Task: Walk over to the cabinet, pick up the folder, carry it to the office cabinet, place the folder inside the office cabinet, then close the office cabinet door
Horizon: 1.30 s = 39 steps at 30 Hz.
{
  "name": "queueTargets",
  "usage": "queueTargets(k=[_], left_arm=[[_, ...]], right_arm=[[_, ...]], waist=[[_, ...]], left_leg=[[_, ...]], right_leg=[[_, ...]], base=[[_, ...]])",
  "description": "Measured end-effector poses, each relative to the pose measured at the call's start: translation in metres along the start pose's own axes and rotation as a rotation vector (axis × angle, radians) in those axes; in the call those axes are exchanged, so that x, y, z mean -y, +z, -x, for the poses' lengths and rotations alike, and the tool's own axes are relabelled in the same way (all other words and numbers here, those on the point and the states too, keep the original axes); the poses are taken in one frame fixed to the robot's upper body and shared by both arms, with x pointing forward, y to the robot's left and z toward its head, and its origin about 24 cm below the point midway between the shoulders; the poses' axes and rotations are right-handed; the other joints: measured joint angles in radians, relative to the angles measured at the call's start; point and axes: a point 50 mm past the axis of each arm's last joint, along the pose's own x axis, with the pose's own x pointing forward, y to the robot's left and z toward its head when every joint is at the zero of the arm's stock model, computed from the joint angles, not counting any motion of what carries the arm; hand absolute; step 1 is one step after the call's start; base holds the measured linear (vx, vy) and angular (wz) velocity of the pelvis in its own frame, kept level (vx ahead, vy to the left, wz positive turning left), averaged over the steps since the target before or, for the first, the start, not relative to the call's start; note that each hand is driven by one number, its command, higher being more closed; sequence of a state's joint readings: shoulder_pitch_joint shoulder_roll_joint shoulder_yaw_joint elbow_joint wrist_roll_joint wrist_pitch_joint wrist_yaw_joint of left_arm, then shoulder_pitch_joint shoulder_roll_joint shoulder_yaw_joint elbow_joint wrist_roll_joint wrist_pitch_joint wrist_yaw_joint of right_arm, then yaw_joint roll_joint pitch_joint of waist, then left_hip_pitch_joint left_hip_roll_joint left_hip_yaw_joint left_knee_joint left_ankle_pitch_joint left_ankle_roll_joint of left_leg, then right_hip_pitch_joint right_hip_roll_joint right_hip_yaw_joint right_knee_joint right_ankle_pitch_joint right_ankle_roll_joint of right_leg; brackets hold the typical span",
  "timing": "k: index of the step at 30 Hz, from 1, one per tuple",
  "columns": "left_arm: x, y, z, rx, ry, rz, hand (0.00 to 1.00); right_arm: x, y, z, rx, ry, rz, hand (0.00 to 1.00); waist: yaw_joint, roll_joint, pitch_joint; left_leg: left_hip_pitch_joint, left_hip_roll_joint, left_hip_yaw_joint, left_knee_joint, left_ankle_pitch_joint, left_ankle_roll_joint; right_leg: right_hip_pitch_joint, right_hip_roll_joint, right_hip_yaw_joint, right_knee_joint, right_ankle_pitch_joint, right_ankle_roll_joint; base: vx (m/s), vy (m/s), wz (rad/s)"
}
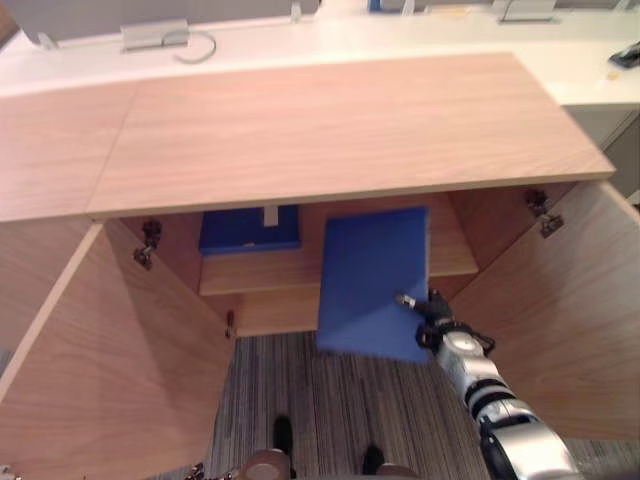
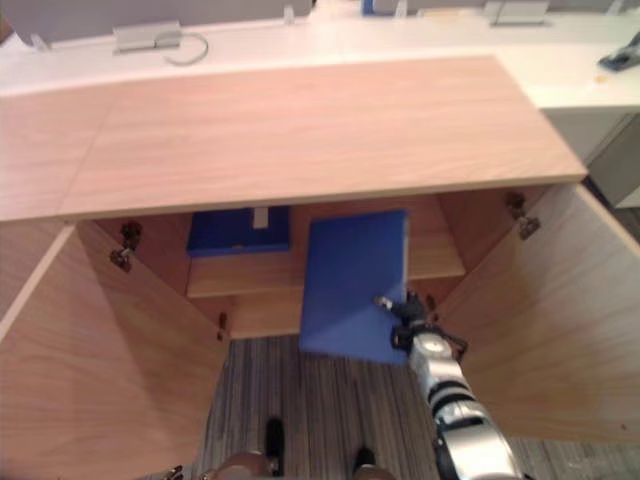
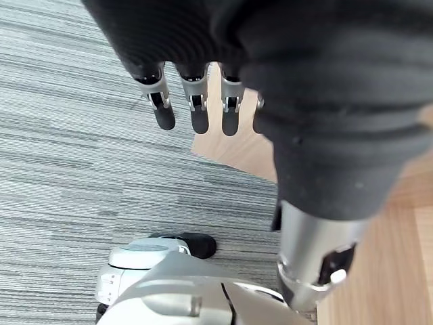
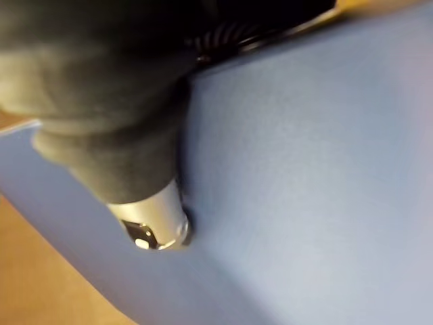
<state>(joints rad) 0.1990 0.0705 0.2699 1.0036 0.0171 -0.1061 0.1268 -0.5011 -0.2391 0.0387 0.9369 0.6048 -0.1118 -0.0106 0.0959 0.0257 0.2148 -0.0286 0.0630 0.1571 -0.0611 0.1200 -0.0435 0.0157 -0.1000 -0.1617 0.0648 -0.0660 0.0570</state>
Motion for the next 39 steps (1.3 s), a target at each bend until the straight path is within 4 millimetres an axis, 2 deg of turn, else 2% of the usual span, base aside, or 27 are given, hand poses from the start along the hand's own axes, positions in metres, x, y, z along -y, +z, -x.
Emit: queueTargets(k=[1,3,4,5,7,10,11,15,16,18,21,24,30,32,37,39], left_arm=[[0.001,0.006,-0.001,0.021,0.004,0.037,0.0],[0.005,0.018,-0.004,0.044,0.005,0.102,0.0],[0.01,0.025,-0.004,0.064,0.002,0.156,0.0],[0.014,0.033,-0.006,0.083,-0.002,0.185,0.0],[0.02,0.041,-0.006,0.1,-0.008,0.219,0.0],[0.024,0.044,-0.006,0.101,0.004,0.273,0.0],[0.025,0.044,-0.006,0.1,0.006,0.284,0.0],[0.027,0.049,-0.005,0.106,0.02,0.349,0.0],[0.028,0.051,-0.006,0.108,0.018,0.354,0.0],[0.035,0.06,-0.007,0.118,0.001,0.393,0.0],[0.041,0.069,-0.007,0.127,-0.014,0.427,0.0],[0.043,0.074,-0.008,0.13,-0.022,0.442,0.0],[0.042,0.076,-0.008,0.137,-0.027,0.445,0.0],[0.042,0.077,-0.008,0.139,-0.028,0.444,0.0],[0.044,0.088,-0.006,0.183,-0.042,0.429,0.0],[0.043,0.092,-0.006,0.201,-0.039,0.419,0.0]], right_arm=[[-0.01,0.018,-0.007,0.06,-0.005,-0.155,1.0],[-0.022,0.047,-0.013,0.148,0.012,-0.333,1.0],[-0.036,0.075,-0.016,0.232,0.056,-0.476,1.0],[-0.05,0.103,-0.016,0.318,0.11,-0.61,1.0],[-0.062,0.137,-0.013,0.402,0.159,-0.789,1.0],[-0.066,0.175,-0.006,0.515,0.189,-1.009,1.0],[-0.068,0.185,-0.003,0.541,0.199,-1.034,1.0],[-0.072,0.249,0.015,0.701,0.263,-1.129,1.0],[-0.073,0.257,0.018,0.721,0.275,-1.134,1.0],[-0.08,0.291,0.032,0.783,0.33,-1.149,1.0],[-0.09,0.321,0.047,0.825,0.386,-1.167,1.0],[-0.094,0.339,0.057,0.832,0.42,-1.158,1.0],[-0.095,0.36,0.061,0.795,0.407,-1.09,1.0],[-0.101,0.367,0.062,0.758,0.406,-1.069,1.0],[-0.105,0.368,0.059,0.717,0.386,-1.085,1.0],[-0.102,0.366,0.057,0.685,0.37,-1.143,1.0]], waist=[[0.013,0.006,0.021],[0.031,0.016,0.054],[0.042,0.026,0.077],[0.047,0.033,0.108],[0.05,0.043,0.133],[0.054,0.051,0.156],[0.054,0.052,0.167],[0.048,0.061,0.209],[0.046,0.064,0.216],[0.046,0.068,0.24],[0.052,0.069,0.253],[0.056,0.068,0.258],[0.056,0.067,0.259],[0.058,0.067,0.259],[0.069,0.067,0.261],[0.072,0.068,0.262]], left_leg=[[-0.028,0.004,0.003,0.014,0.001,0.001],[-0.069,0.011,0.004,0.052,-0.001,0.002],[-0.119,0.017,0.004,0.1,-0.02,0.004],[-0.17,0.024,0.004,0.169,-0.046,0.006],[-0.267,0.035,0.0,0.298,-0.097,0.01],[-0.434,0.057,0.002,0.528,-0.195,0.016],[-0.461,0.06,0.004,0.567,-0.21,0.017],[-0.666,0.082,0.017,0.852,-0.325,0.033],[-0.695,0.083,0.016,0.892,-0.339,0.035],[-0.799,0.085,0.015,1.034,-0.389,0.045],[-0.91,0.084,0.026,1.159,-0.426,0.057],[-0.996,0.086,0.027,1.215,-0.436,0.049],[-1.077,0.083,0.0,1.224,-0.41,0.049],[-1.099,0.081,-0.011,1.221,-0.401,0.048],[-1.12,0.062,-0.042,1.21,-0.388,0.036],[-1.128,0.046,-0.054,1.196,-0.375,0.035]], right_leg=[[-0.031,-0.002,0.002,0.019,0.0,0.0],[-0.074,-0.007,0.003,0.056,-0.001,-0.001],[-0.119,-0.01,0.003,0.094,-0.011,-0.005],[-0.166,-0.017,0.004,0.152,-0.03,-0.006],[-0.254,-0.031,0.009,0.262,-0.072,-0.01],[-0.423,-0.044,0.045,0.469,-0.153,-0.01],[-0.448,-0.044,0.055,0.504,-0.165,-0.01],[-0.667,-0.064,0.116,0.788,-0.264,0.0],[-0.697,-0.068,0.12,0.829,-0.279,0.003],[-0.811,-0.085,0.154,0.984,-0.334,0.016],[-0.938,-0.1,0.196,1.127,-0.378,0.029],[-1.032,-0.106,0.211,1.191,-0.39,0.04],[-1.097,-0.111,0.188,1.207,-0.386,0.034],[-1.111,-0.113,0.175,1.209,-0.382,0.027],[-1.113,-0.131,0.139,1.211,-0.392,0.014],[-1.113,-0.148,0.127,1.213,-0.399,0.011]], base=[[-0.07,0.021,-0.04],[-0.1,0.01,-0.03],[-0.17,0.003,-0.05],[-0.18,0.003,-0.04],[-0.2,0.002,-0.02],[-0.2,-0.008,-0.16],[-0.15,0.019,-0.25],[-0.16,0.028,-0.17],[-0.16,0.029,0.01],[-0.16,0.025,0.05],[-0.15,0.035,0.04],[-0.13,0.019,0.01],[-0.05,-0.016,0.1],[0.01,-0.026,0.16],[0.01,-0.013,0.2],[-0.01,-0.006,0.3]])
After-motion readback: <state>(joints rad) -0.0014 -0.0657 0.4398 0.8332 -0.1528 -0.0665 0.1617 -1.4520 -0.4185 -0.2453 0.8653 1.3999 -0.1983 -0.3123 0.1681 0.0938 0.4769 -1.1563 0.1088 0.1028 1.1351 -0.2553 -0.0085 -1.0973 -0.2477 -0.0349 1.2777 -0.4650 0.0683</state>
